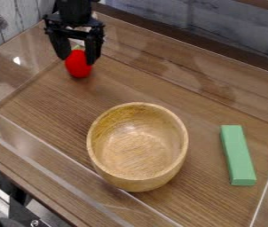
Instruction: Move the red fruit to the right
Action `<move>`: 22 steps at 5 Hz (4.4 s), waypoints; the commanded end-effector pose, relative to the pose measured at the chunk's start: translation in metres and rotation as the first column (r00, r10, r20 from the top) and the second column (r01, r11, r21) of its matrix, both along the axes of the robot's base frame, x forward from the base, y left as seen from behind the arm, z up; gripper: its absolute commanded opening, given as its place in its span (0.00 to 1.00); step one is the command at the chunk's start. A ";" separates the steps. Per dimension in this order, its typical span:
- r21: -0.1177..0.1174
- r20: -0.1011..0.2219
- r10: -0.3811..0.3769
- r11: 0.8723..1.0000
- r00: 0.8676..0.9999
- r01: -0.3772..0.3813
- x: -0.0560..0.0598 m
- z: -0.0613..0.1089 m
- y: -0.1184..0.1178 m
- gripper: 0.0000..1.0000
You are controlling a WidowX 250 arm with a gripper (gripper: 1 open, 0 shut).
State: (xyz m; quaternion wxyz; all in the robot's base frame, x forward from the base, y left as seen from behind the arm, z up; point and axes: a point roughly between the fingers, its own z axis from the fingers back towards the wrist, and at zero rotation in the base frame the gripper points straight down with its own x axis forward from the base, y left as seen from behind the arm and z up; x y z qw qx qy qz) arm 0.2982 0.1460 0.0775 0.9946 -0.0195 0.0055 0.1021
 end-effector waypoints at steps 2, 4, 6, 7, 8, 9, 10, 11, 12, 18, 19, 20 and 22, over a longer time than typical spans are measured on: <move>0.041 0.092 0.013 0.999 0.996 -0.017 0.020 0.011 0.017 1.00; 0.054 0.112 0.084 0.994 0.990 -0.090 0.023 -0.004 0.027 1.00; 0.063 0.117 0.127 0.989 0.985 -0.135 0.021 -0.014 0.039 1.00; 0.062 0.119 0.126 0.989 0.985 -0.134 0.022 -0.015 0.045 1.00; 0.058 0.121 0.112 0.991 0.986 -0.120 0.022 -0.013 0.046 1.00; 0.052 0.124 0.092 0.994 0.988 -0.099 0.025 -0.014 0.039 1.00; 0.048 0.128 0.073 0.996 0.989 -0.080 0.028 -0.016 0.032 1.00; 0.045 0.130 0.087 0.995 0.988 -0.093 0.024 -0.018 0.031 1.00; 0.040 0.133 0.108 0.993 0.985 -0.114 0.021 -0.020 0.034 1.00; 0.005 0.200 0.100 0.995 0.975 -0.103 0.068 0.040 -0.044 0.00; -0.001 0.197 0.103 0.995 0.975 -0.104 0.075 0.041 -0.084 0.00; -0.003 0.196 0.098 0.995 0.976 -0.100 0.078 0.041 -0.121 0.00; 0.011 0.182 0.056 0.998 0.982 -0.059 0.077 0.031 -0.192 0.00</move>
